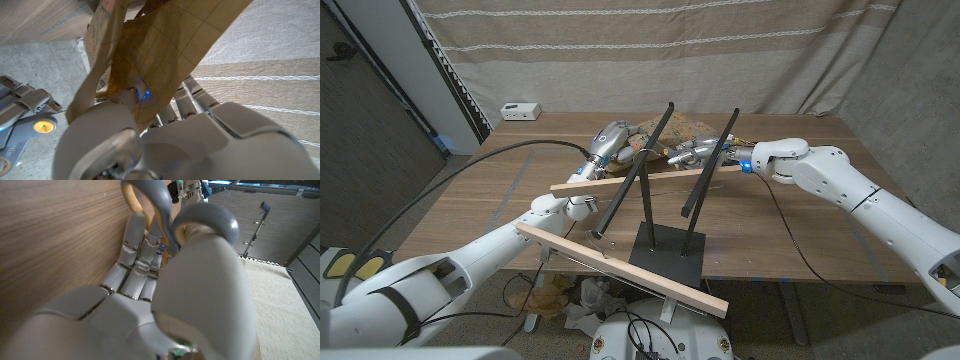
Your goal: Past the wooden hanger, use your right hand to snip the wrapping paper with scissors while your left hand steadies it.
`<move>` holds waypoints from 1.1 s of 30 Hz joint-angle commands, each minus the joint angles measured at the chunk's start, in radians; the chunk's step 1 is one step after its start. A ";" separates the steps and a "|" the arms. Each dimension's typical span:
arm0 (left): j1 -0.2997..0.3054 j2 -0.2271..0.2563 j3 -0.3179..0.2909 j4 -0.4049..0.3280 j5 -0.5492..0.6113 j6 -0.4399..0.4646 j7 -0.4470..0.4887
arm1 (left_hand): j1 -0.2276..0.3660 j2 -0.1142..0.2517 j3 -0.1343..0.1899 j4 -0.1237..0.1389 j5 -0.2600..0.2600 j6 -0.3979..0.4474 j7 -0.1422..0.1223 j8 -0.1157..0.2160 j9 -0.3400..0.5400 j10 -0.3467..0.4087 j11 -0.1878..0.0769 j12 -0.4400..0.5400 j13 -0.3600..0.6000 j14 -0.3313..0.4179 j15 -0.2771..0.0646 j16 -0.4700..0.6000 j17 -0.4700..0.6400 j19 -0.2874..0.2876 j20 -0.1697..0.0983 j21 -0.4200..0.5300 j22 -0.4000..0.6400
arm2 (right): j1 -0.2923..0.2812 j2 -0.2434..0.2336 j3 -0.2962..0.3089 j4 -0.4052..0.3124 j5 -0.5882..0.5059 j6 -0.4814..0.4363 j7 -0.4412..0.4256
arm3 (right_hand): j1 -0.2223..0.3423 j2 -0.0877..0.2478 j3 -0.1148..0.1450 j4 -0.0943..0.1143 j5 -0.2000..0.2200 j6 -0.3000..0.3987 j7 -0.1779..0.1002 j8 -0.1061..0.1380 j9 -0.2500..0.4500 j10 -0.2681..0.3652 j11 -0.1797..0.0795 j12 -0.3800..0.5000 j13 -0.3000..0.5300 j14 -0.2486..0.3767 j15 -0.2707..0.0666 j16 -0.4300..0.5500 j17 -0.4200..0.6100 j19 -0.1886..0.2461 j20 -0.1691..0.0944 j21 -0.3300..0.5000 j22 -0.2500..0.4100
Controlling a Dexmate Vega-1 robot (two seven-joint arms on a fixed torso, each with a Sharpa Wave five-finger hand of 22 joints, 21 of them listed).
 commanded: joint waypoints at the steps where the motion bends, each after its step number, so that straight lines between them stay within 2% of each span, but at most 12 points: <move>1: 0.009 0.015 -0.010 0.006 -0.014 -0.040 0.012 | 0.009 -0.004 0.007 0.001 0.002 0.002 0.001 -0.001 0.004 0.002 -0.001 0.003 0.001 0.004 -0.171 0.004 0.003 0.004 -0.087 0.006 0.003 | -0.033 -0.005 0.019 -0.041 0.026 -0.003 -0.050 | 0.154 0.158 0.008 0.000 0.006 0.001 0.006 0.001 0.004 0.120 -0.121 0.333 0.662 0.077 -0.078 0.010 0.415 -0.013 -0.111 0.019 -0.002; 12: 0.025 0.032 -0.032 0.000 -0.017 -0.047 0.032 | 0.008 -0.005 0.007 0.001 0.002 0.005 0.002 0.002 0.008 -0.001 -0.001 0.001 0.000 0.004 -0.171 0.003 0.003 0.005 -0.087 0.006 0.003 | -0.022 0.002 0.006 -0.051 0.022 -0.001 -0.053 | 0.150 0.159 0.013 0.001 0.006 -0.003 0.005 0.001 0.004 0.118 -0.124 0.329 0.651 0.073 -0.077 0.011 0.396 -0.024 -0.111 0.040 -0.007; 17: 0.017 0.026 -0.034 0.027 -0.015 -0.061 0.056 | 0.008 -0.005 0.007 0.001 0.001 0.006 0.002 0.005 0.010 0.000 -0.001 0.002 0.001 0.004 -0.172 0.004 0.003 0.005 -0.087 0.007 0.003 | -0.002 -0.003 -0.008 -0.049 0.012 -0.013 -0.036 | 0.146 0.158 0.015 0.001 0.004 -0.004 0.010 0.001 0.004 0.118 -0.123 0.324 0.646 0.070 -0.077 0.015 0.386 -0.031 -0.112 0.052 -0.011; 20: 0.010 0.017 -0.037 0.048 -0.010 -0.065 0.090 | 0.008 -0.004 0.008 0.001 0.001 0.008 0.002 0.007 0.012 -0.001 -0.001 0.002 0.000 0.005 -0.172 0.004 0.003 0.006 -0.087 0.007 0.003 | 0.011 0.003 -0.016 -0.027 0.018 0.000 0.014 | 0.148 0.160 0.020 -0.001 0.001 -0.004 0.011 0.001 0.004 0.123 -0.121 0.312 0.628 0.066 -0.076 0.018 0.382 -0.035 -0.111 0.060 -0.013; 21: 0.008 0.016 -0.036 0.051 0.009 -0.053 0.115 | 0.008 -0.004 0.008 0.001 0.001 0.008 0.002 0.007 0.012 -0.001 -0.001 0.002 0.000 0.005 -0.172 0.004 0.003 0.006 -0.087 0.007 0.003 | 0.020 0.004 -0.023 -0.012 0.019 0.016 0.057 | 0.145 0.161 0.020 0.001 0.000 -0.004 0.009 0.002 0.004 0.117 -0.124 0.313 0.635 0.065 -0.076 0.018 0.376 -0.036 -0.111 0.062 -0.014; 23: 0.009 0.016 -0.043 0.053 0.022 -0.039 0.159 | 0.009 -0.003 0.008 0.001 0.001 0.009 0.002 0.008 0.013 0.000 -0.002 0.003 0.001 0.006 -0.173 0.004 0.003 0.006 -0.086 0.007 0.003 | 0.020 0.001 -0.022 -0.028 0.009 0.020 0.048 | 0.146 0.161 0.022 0.000 -0.004 -0.012 0.012 0.001 0.004 0.120 -0.117 0.304 0.622 0.064 -0.078 0.017 0.367 -0.038 -0.111 0.066 -0.016; 26: 0.005 0.024 -0.048 0.063 0.034 -0.035 0.205 | 0.010 -0.001 0.009 -0.001 0.001 0.011 0.002 0.010 0.014 0.001 -0.001 0.004 0.001 0.006 -0.174 0.004 0.003 0.006 -0.085 0.007 0.004 | 0.016 0.002 -0.020 -0.032 -0.001 0.038 0.046 | 0.142 0.164 0.023 0.002 -0.010 -0.017 0.014 0.001 0.005 0.121 -0.120 0.289 0.602 0.066 -0.076 0.021 0.351 -0.039 -0.112 0.070 -0.018; 33: 0.008 0.051 -0.045 0.049 0.030 -0.037 0.190 | 0.013 -0.001 0.011 -0.005 0.000 0.015 0.002 0.013 0.017 0.005 -0.001 0.006 0.003 0.006 -0.175 0.004 0.004 0.006 -0.085 0.007 0.004 | -0.012 -0.002 -0.005 -0.041 -0.001 0.070 0.030 | 0.137 0.164 0.027 0.002 -0.015 -0.017 0.016 0.002 0.004 0.120 -0.123 0.285 0.609 0.059 -0.076 0.033 0.334 -0.041 -0.111 0.074 -0.021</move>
